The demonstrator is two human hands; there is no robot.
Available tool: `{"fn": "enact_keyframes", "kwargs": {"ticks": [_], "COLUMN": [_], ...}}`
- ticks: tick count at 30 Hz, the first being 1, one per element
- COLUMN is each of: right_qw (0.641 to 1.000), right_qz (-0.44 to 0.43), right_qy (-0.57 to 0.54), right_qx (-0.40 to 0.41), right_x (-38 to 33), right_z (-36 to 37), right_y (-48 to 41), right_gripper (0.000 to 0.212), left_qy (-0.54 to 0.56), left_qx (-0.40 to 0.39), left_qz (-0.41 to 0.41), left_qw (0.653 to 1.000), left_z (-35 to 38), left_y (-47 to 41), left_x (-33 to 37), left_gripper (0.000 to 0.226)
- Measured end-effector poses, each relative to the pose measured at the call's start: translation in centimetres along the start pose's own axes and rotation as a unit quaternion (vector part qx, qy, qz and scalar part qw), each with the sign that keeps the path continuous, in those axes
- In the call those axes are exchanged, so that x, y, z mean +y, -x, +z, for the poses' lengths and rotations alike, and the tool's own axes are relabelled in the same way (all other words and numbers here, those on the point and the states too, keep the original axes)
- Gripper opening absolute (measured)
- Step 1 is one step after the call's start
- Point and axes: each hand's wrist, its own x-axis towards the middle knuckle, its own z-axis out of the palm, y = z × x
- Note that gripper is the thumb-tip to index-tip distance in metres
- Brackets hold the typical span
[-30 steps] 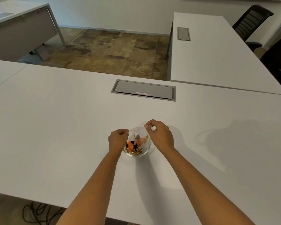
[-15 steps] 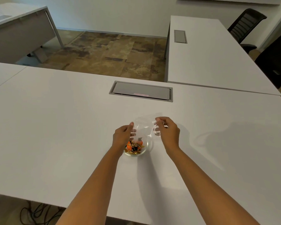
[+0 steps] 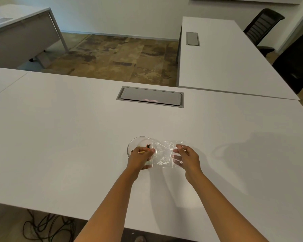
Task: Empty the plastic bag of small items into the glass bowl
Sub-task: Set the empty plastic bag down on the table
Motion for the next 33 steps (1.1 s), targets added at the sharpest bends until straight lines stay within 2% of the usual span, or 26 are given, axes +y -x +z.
{"fn": "enact_keyframes", "kwargs": {"ticks": [3, 6, 11, 15, 21, 24, 29, 33], "right_qw": [1.000, 1.000, 0.995, 0.990, 0.982, 0.970, 0.927, 0.900], "right_qz": [0.011, 0.027, 0.073, 0.089, 0.102, 0.082, 0.005, -0.026], "right_qy": [0.000, 0.011, 0.071, 0.111, 0.159, 0.226, 0.376, 0.434], "right_qx": [-0.002, -0.001, -0.010, -0.022, -0.031, -0.020, -0.008, -0.026], "right_x": [0.5, 1.3, 3.4, 5.4, 7.4, 8.3, 8.7, 8.8], "right_z": [-0.6, -1.0, -1.4, -0.9, 0.9, 1.8, 3.0, 3.4], "right_y": [0.4, 0.7, 1.3, 1.8, 2.2, 2.5, 3.1, 3.7], "right_gripper": [0.014, 0.012, 0.009, 0.017, 0.014, 0.012, 0.013, 0.027], "left_qy": [-0.006, -0.010, -0.013, -0.015, -0.081, -0.123, -0.170, -0.188], "left_qx": [-0.026, -0.016, 0.036, 0.094, 0.158, 0.195, 0.207, 0.201], "left_qz": [-0.002, -0.002, -0.040, -0.081, -0.106, -0.098, -0.080, -0.059], "left_qw": [1.000, 1.000, 0.998, 0.992, 0.978, 0.968, 0.960, 0.959], "left_z": [0.3, 0.3, -1.0, -2.5, -4.1, -4.6, -4.9, -4.6], "left_y": [0.6, 1.1, 2.0, 2.3, 2.0, 1.9, 2.0, 2.4], "left_x": [0.0, -0.6, -2.9, -4.9, -7.0, -7.7, -8.0, -7.7], "left_gripper": [0.046, 0.044, 0.041, 0.036, 0.031, 0.029, 0.030, 0.044]}}
